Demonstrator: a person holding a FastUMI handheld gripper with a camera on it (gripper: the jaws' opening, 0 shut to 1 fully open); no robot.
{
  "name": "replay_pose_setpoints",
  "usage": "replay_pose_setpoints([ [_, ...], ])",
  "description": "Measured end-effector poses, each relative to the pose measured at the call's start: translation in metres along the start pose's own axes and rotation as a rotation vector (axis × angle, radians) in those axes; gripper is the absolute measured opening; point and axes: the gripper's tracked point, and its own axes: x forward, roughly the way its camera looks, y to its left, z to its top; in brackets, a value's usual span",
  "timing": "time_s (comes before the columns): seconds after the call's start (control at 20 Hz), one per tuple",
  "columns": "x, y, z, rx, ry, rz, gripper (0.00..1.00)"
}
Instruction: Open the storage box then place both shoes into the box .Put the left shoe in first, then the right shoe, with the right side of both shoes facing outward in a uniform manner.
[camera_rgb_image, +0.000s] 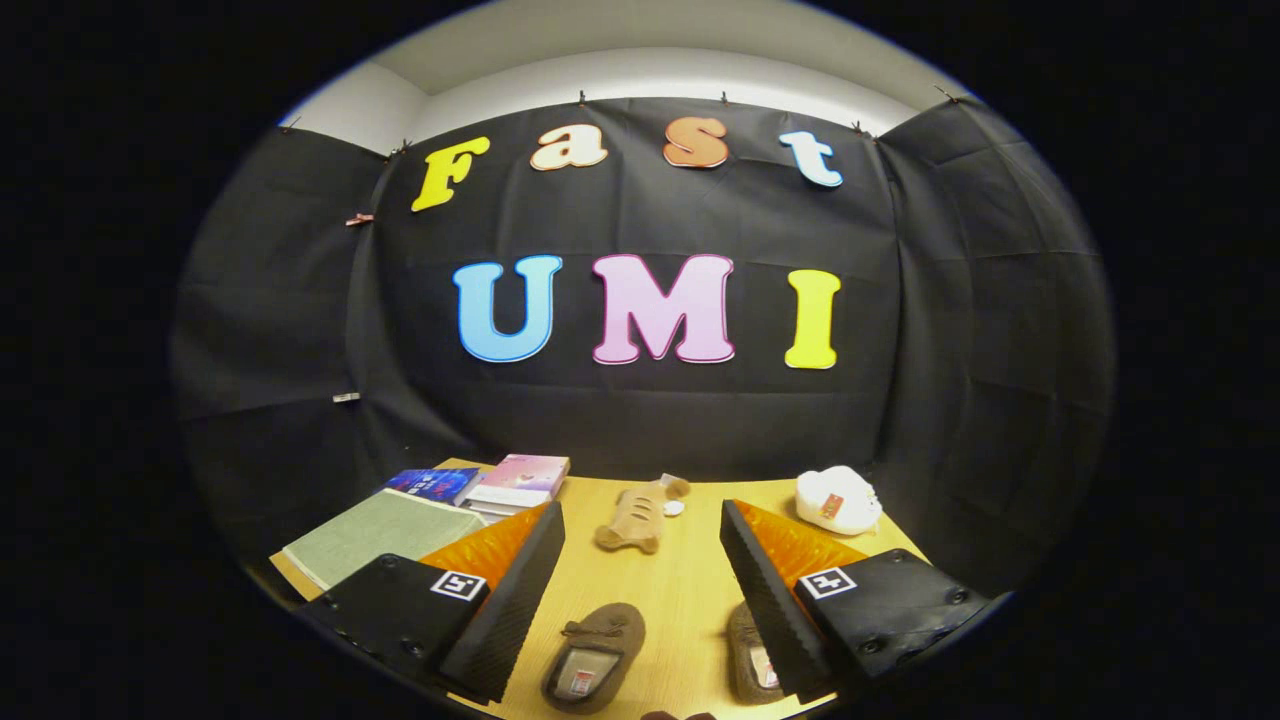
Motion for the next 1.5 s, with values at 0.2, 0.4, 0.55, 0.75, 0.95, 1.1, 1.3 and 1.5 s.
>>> replay_pose_setpoints([
  [0.2, 0.008, 0.031, -0.033, 0.104, 0.12, 0.16, 0.97],
  [0.4, 0.012, 0.066, -0.066, 0.263, 0.225, 0.309, 0.98],
  [0.55, 0.012, 0.093, -0.086, 0.33, 0.288, 0.418, 0.98],
  [0.75, 0.005, 0.13, -0.116, 0.465, 0.392, 0.559, 0.98],
  [0.95, 0.007, 0.151, -0.135, 0.574, 0.457, 0.661, 0.98],
  [1.1, 0.005, 0.169, -0.148, 0.687, 0.526, 0.732, 0.98],
  [1.3, 0.007, 0.193, -0.168, 0.736, 0.601, 0.798, 0.98],
  [1.5, 0.009, 0.213, -0.184, 0.828, 0.694, 0.838, 0.98],
])
